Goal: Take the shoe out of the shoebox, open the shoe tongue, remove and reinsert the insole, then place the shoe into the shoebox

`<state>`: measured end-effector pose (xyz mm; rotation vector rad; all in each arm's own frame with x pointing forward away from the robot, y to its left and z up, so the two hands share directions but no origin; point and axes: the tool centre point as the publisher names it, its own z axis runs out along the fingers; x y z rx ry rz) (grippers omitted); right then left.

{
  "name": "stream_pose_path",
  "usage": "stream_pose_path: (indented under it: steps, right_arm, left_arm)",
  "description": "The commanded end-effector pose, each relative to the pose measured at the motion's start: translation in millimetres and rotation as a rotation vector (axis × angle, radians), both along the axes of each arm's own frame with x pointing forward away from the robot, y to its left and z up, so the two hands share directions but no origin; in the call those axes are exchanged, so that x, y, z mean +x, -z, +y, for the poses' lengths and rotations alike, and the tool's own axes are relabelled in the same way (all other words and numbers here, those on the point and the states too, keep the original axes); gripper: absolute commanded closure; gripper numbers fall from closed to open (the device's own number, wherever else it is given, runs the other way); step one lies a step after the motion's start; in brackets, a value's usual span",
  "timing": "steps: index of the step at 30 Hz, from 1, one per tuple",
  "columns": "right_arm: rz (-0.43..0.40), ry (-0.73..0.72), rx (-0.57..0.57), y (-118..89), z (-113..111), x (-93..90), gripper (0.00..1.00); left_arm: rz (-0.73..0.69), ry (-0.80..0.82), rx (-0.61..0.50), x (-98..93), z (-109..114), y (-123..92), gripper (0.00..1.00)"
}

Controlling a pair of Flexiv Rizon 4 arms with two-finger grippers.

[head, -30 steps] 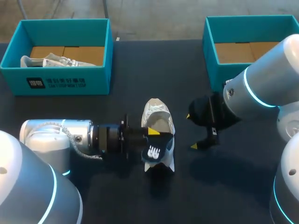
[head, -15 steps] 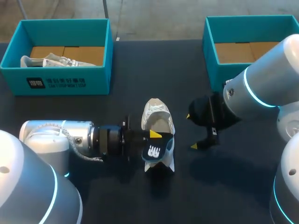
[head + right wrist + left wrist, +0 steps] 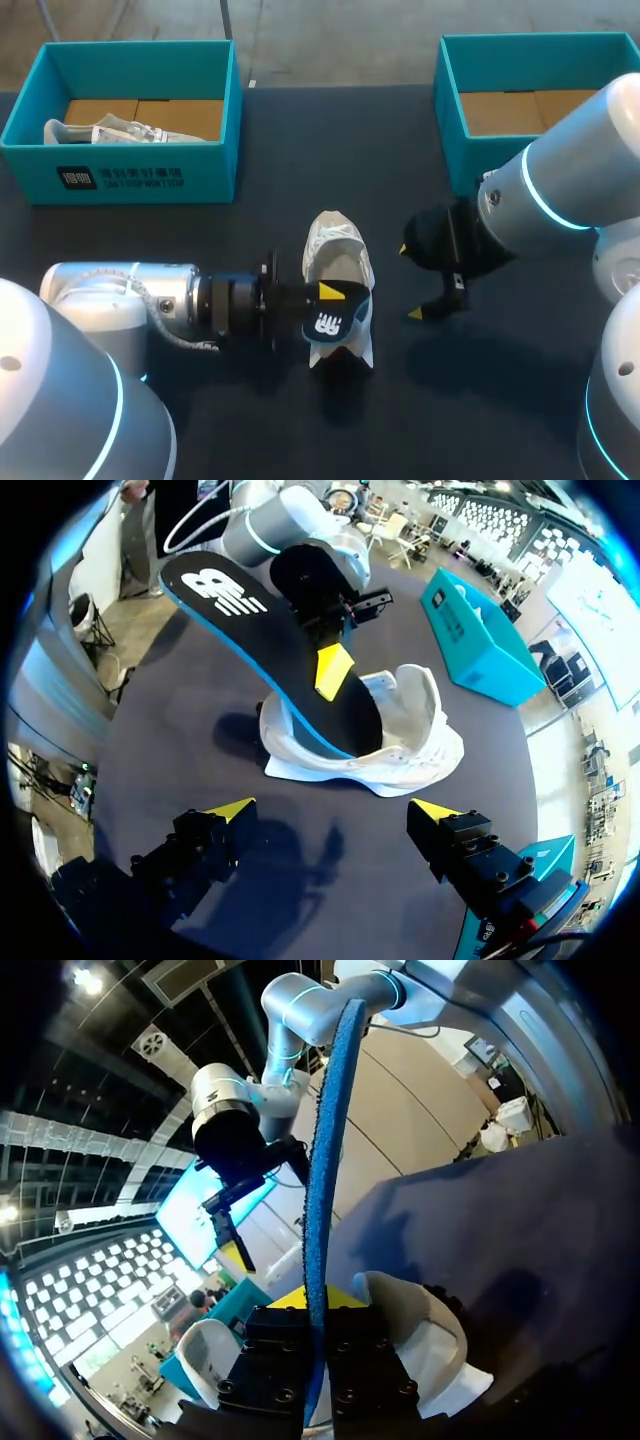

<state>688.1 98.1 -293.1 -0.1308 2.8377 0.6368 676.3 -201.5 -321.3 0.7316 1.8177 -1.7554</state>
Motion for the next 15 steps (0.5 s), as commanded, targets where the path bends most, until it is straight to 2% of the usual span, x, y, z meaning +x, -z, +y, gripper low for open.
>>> stream_pose_path:
  steps: [1,15]
  right_arm:
    - [0.000,-0.002,0.002,0.7,-0.8,-0.4,0.00]
    - [0.000,-0.002,0.002,0.7,-0.8,-0.4,0.00]
  left_arm:
    - [0.007,0.008,-0.001,6.3,-5.5,11.1,1.00]
    - [0.036,-0.015,0.007,22.0,-5.7,23.3,1.00]
